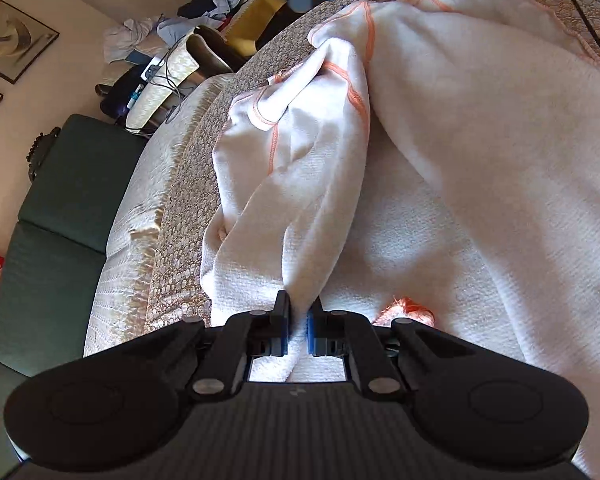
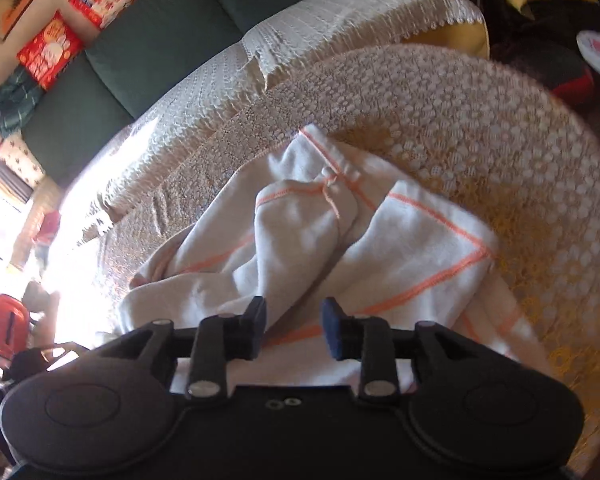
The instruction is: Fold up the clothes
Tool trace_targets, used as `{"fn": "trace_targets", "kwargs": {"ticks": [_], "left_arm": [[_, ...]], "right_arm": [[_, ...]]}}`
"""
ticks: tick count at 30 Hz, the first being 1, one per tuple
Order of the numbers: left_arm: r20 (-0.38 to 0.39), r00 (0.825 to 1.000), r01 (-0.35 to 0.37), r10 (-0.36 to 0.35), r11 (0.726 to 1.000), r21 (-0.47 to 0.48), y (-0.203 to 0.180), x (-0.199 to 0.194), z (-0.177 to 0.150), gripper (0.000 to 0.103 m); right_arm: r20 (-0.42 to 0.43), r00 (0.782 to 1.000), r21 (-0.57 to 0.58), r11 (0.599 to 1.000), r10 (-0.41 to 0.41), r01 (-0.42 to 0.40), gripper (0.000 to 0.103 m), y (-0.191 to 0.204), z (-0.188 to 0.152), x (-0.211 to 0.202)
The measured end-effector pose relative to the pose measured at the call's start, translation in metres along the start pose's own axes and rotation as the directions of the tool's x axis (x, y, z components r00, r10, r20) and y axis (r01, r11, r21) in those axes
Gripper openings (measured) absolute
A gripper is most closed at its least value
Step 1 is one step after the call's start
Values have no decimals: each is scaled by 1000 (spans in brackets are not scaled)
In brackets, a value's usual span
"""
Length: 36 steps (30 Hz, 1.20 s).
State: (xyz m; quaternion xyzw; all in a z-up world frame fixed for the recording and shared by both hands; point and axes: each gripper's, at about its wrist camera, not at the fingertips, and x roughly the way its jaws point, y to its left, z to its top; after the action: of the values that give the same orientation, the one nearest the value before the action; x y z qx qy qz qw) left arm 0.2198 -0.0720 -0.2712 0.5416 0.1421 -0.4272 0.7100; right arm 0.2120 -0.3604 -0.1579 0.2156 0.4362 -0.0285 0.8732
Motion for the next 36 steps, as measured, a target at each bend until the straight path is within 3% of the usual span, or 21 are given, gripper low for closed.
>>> {"fn": "trace_targets", "kwargs": {"ticks": [3, 7, 19, 24, 32, 36], "left_arm": [[-12, 1000, 8, -8, 1000, -9, -2, 2, 2, 7], [-18, 1000, 8, -8, 1000, -23, -3, 2, 2, 7], [-25, 999, 22, -24, 997, -70, 1, 3, 0, 7], [-26, 999, 25, -27, 997, -79, 3, 4, -1, 7], [-34, 999, 16, -19, 995, -96, 7, 5, -2, 7], [-69, 998, -20, 7, 982, -187, 24, 7, -9, 7]], "right_arm": [[8, 998, -178, 982, -66, 66, 103, 22, 27, 18], [20, 986, -294, 941, -168, 166, 103, 45, 45, 59], [20, 975, -355, 910, -222, 214, 103, 71, 31, 111], [-36, 975, -285, 937, -221, 202, 103, 60, 35, 119], [-34, 986, -132, 978, -165, 159, 103, 35, 44, 104], [-11, 996, -5, 996, -93, 92, 103, 22, 55, 87]]}}
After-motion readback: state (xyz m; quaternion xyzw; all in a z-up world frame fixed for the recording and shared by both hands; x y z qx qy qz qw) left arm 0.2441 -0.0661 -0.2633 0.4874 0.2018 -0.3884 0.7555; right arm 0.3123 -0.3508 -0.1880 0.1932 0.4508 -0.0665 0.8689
